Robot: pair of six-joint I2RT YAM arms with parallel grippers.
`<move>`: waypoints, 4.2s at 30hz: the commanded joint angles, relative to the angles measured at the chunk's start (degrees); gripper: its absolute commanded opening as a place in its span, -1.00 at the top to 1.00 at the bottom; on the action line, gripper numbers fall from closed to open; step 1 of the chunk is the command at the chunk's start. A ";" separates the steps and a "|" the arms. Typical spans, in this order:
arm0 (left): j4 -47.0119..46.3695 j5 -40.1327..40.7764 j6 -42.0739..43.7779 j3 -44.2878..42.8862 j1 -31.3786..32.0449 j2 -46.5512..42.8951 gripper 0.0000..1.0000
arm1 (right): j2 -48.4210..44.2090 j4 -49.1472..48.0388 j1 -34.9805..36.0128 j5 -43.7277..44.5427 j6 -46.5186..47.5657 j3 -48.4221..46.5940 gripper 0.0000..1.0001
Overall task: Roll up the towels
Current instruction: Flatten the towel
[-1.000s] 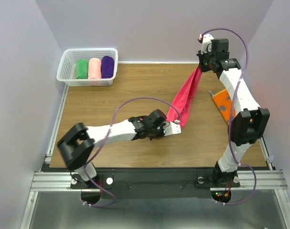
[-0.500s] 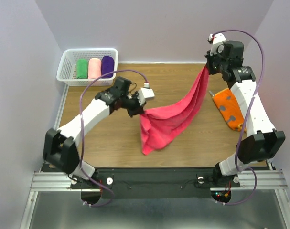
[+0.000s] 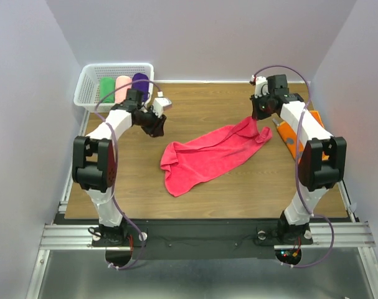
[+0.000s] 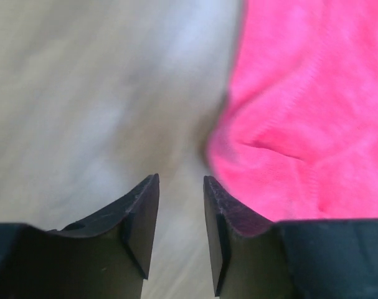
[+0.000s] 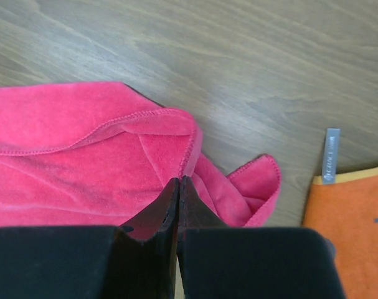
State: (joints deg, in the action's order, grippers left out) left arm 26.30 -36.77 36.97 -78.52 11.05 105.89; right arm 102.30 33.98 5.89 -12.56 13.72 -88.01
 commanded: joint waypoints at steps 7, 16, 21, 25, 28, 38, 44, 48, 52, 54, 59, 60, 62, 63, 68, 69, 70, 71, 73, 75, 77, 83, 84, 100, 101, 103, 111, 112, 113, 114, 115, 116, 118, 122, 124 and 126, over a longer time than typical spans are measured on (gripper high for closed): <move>-0.82 9.78 9.84 8.55 5.20 -18.42 -0.03 | 8.78 -4.80 -0.79 0.43 -0.36 -8.31 0.99; 2.17 21.56 31.40 18.84 21.02 -23.10 -0.04 | 11.60 -4.62 -1.23 0.17 -0.71 -11.40 0.99; 4.36 27.88 36.15 18.05 25.16 -18.35 -0.06 | 11.69 -4.71 -1.32 -0.10 -0.80 -10.96 0.99; 3.93 29.56 37.82 17.87 27.27 -15.98 -0.11 | 11.60 -4.71 -1.50 -0.10 -0.62 -10.26 0.99; 2.88 31.32 39.05 18.14 27.97 -14.40 -0.12 | 11.61 -4.71 -1.67 -0.19 -0.36 -9.99 0.99; 0.77 35.37 40.90 16.12 28.06 -7.01 0.02 | 11.60 -4.71 -2.99 -0.28 0.00 -9.46 0.99; 1.20 31.33 36.16 12.53 25.08 -9.99 0.72 | 9.85 -4.62 -4.39 -0.63 0.52 -8.68 0.99; 4.28 26.33 33.61 12.24 21.40 -16.31 0.84 | 6.16 -4.53 -4.83 -0.98 1.22 -6.66 0.99; 3.93 24.91 34.22 16.46 20.33 -20.63 0.88 | 4.57 -4.53 -4.83 -1.42 0.97 -5.16 0.99; 2.27 23.95 32.91 18.66 20.15 -21.86 1.00 | 4.66 -4.36 -4.75 -1.42 0.09 -5.42 0.99; 2.26 19.64 27.12 19.72 19.45 -23.62 1.00 | 1.94 -3.74 -4.75 -2.12 -0.09 -4.28 0.99; 2.26 19.20 26.84 20.24 19.45 -23.71 0.85 | 1.59 -3.66 -4.75 -2.03 0.08 -3.84 0.99; 0.69 18.58 25.44 22.08 19.19 -23.10 0.75 | 1.41 -3.57 -4.83 -2.38 0.35 -2.70 0.99; -0.28 18.58 25.08 22.62 18.32 -22.66 0.75 | 1.58 -3.57 -4.75 -2.56 0.43 -2.09 0.99; -3.45 16.74 23.24 21.49 14.36 -18.18 0.70 | 3.08 -3.65 -4.83 -3.79 -0.35 -2.43 0.99; -2.93 16.39 22.89 19.83 13.48 -16.17 0.69 | 3.34 -3.65 -4.84 -3.96 -0.70 -2.78 0.99; -2.49 15.51 22.71 18.94 13.12 -15.19 0.67 | 3.69 -3.57 -4.75 -4.14 -0.79 -2.96 0.99; -2.23 15.16 22.45 17.37 12.86 -13.62 0.65 | 4.13 -3.57 -4.75 -4.23 -0.88 -3.57 0.99; -1.00 14.54 22.53 16.12 12.59 -12.29 0.57 | 4.48 -3.57 -4.83 -4.23 -0.80 -4.01 0.99; -0.38 14.10 22.79 15.16 12.59 -11.58 0.50 | 4.75 -3.48 -4.84 -4.06 -0.71 -4.28 0.99; 0.93 13.57 23.06 14.19 12.59 -11.58 0.43 | 4.66 -3.39 -4.83 -4.14 -0.53 -4.19 0.99; 3.66 12.78 24.11 12.17 12.59 -13.07 0.41 | 4.22 -3.21 -4.75 -4.23 -0.18 -3.84 0.99; 4.36 12.78 24.29 11.64 12.59 -13.16 0.41 | 4.22 -3.21 -4.75 -4.14 -0.09 -3.84 0.99; 6.74 13.83 25.34 9.79 12.68 -9.12 0.27 | 4.84 -3.13 -4.75 -3.70 0.61 -4.10 0.99; 6.74 13.92 25.34 9.79 12.68 -9.12 0.27 | 4.84 -3.13 -4.75 -3.62 0.78 -4.10 0.99; 6.83 13.75 25.26 9.62 12.68 -9.38 0.26 | 4.84 -3.13 -4.75 -3.53 0.79 -3.93 0.99; 7.44 13.92 25.34 8.30 12.68 -9.56 -0.06 | 5.01 -3.13 -4.75 -3.70 0.87 -3.84 0.99; 7.71 13.84 25.52 8.30 12.68 -9.56 -0.06 | 5.10 -3.13 -4.75 -3.62 0.79 -3.84 0.99; 7.80 13.83 25.69 8.47 12.68 -9.56 -0.06 | 5.01 -3.13 -4.83 -3.62 0.79 -3.84 0.99; 7.97 13.92 25.69 8.47 12.68 -9.56 -0.07 | 5.10 -3.13 -4.75 -3.62 0.79 -3.84 0.99; 8.06 14.01 25.96 8.56 12.68 -9.56 -0.07 | 5.19 -3.13 -4.83 -3.53 0.79 -3.93 0.99; 7.97 14.10 26.05 8.65 12.68 -9.56 -0.06 | 5.19 -3.13 -4.84 -3.53 0.79 -3.93 0.99; 7.71 14.19 26.13 8.82 12.68 -9.47 -0.04 | 5.36 -3.13 -4.84 -3.53 0.88 -4.10 0.99; 9.72 12.87 26.05 7.51 12.68 -9.21 0.03 | 5.37 -3.13 -4.75 -3.44 0.88 -4.10 0.99; 10.69 12.26 26.48 7.33 12.68 -9.82 -0.03 | 5.19 -3.04 -4.75 -3.44 1.05 -3.84 0.99; 12.01 11.81 26.92 7.15 12.68 -10.96 -0.04 | 5.10 -3.04 -4.75 -3.35 1.31 -3.75 0.99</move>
State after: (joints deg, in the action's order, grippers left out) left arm 34.50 -22.74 62.72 -68.82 23.57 97.01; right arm 107.48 31.55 1.45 -15.88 14.11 -90.17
